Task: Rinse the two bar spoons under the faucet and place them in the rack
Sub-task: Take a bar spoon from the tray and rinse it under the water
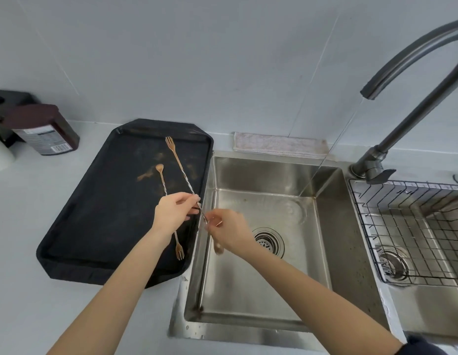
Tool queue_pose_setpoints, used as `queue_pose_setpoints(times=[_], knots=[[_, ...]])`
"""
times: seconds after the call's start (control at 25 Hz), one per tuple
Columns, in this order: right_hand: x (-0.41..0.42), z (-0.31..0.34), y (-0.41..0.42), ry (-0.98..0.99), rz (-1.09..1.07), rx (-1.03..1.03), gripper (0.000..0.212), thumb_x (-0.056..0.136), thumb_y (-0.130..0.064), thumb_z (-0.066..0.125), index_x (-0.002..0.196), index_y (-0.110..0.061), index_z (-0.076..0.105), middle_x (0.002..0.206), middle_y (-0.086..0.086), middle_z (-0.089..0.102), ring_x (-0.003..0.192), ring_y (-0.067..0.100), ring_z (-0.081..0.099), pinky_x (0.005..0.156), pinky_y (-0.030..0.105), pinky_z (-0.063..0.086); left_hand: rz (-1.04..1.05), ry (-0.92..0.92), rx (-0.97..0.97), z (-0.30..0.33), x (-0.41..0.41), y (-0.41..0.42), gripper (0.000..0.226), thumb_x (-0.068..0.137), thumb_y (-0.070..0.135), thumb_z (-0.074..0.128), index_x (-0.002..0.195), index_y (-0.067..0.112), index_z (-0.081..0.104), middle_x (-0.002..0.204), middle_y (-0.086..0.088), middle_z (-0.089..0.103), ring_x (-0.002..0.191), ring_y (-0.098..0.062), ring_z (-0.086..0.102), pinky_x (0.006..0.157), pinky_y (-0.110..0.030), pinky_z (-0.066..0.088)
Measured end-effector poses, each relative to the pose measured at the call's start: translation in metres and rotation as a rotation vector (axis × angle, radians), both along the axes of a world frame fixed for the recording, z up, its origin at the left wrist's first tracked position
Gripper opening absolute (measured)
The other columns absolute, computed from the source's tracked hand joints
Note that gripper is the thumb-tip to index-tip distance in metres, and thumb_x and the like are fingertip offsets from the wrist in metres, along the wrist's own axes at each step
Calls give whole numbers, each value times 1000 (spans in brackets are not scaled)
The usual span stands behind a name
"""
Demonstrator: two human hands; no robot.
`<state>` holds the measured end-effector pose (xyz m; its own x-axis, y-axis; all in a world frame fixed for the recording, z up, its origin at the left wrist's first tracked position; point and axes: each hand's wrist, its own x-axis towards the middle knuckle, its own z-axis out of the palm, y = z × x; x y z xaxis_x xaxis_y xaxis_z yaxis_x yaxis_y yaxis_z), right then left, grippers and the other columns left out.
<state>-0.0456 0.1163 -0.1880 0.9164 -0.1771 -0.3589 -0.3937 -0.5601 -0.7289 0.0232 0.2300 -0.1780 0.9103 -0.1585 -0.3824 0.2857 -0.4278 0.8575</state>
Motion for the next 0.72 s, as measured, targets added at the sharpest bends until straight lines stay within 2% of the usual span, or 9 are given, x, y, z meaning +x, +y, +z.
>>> queue_pose_setpoints(times=[0.04, 0.12, 0.24, 0.28, 0.4, 0.48, 0.52, 0.6, 0.72], knots=[[-7, 1, -9, -2, -14, 0, 21, 88, -14, 52, 105, -15, 65, 85, 6, 73, 92, 25, 67, 85, 35, 54, -6, -3, -36, 4, -3, -10, 16, 87, 20, 57, 91, 9, 69, 75, 2, 66, 66, -4, 63, 66, -20, 49], [-21, 3, -30, 6, -57, -9, 23, 87, -12, 50, 103, -16, 65, 90, 6, 74, 92, 25, 67, 84, 34, 53, -50, -22, -88, 11, -9, -34, 12, 87, 21, 58, 83, 15, 69, 74, 2, 66, 57, 3, 65, 71, -21, 49], [-41, 2, -62, 41, -141, 1, 21, 85, -10, 49, 97, -18, 65, 81, 7, 72, 78, 23, 67, 79, 29, 53, -140, -45, -97, 19, -19, -73, 15, 87, 21, 57, 89, 12, 70, 74, 3, 66, 48, 13, 61, 62, -12, 49], [-48, 1, -72, 49, -168, -2, 20, 84, -10, 51, 96, -18, 66, 85, 8, 74, 75, 20, 64, 77, 27, 50, -178, -53, -90, 21, -22, -87, 18, 88, 21, 56, 92, 9, 70, 73, 5, 65, 48, 13, 60, 56, -7, 48], [-65, -1, -102, 44, -241, -11, 19, 83, -12, 54, 94, -20, 67, 96, 4, 74, 86, 20, 64, 80, 28, 49, -254, -56, -116, 29, -31, -129, 21, 88, 18, 56, 97, 4, 68, 76, 1, 66, 48, 10, 61, 46, 3, 41], [-75, -2, -124, 30, -285, 4, 18, 84, -11, 54, 95, -18, 66, 86, 0, 71, 71, 14, 63, 70, 24, 49, -264, -64, -141, 34, -35, -156, 21, 87, 18, 57, 98, 4, 69, 79, -2, 68, 52, 6, 62, 48, 2, 42], [-79, -3, -136, 13, -307, 12, 18, 85, -10, 54, 96, -16, 66, 78, -4, 68, 62, 8, 59, 62, 16, 47, -275, -74, -144, 37, -36, -170, 21, 87, 18, 58, 98, 5, 69, 79, -1, 68, 53, 6, 62, 49, 2, 43], [-86, -4, -158, -13, -344, 18, 17, 86, -10, 54, 97, -14, 66, 67, -15, 59, 55, -2, 54, 52, 5, 41, -300, -89, -145, 42, -35, -194, 21, 87, 20, 57, 99, 7, 69, 79, 2, 69, 60, 3, 63, 54, -3, 45], [-93, -7, -185, -11, -382, 46, 16, 87, -10, 54, 96, -15, 65, 65, -19, 56, 55, -3, 54, 56, 9, 43, -317, -105, -176, 50, -32, -228, 17, 88, 22, 56, 94, 12, 69, 82, 3, 68, 69, -3, 62, 58, -7, 47]])
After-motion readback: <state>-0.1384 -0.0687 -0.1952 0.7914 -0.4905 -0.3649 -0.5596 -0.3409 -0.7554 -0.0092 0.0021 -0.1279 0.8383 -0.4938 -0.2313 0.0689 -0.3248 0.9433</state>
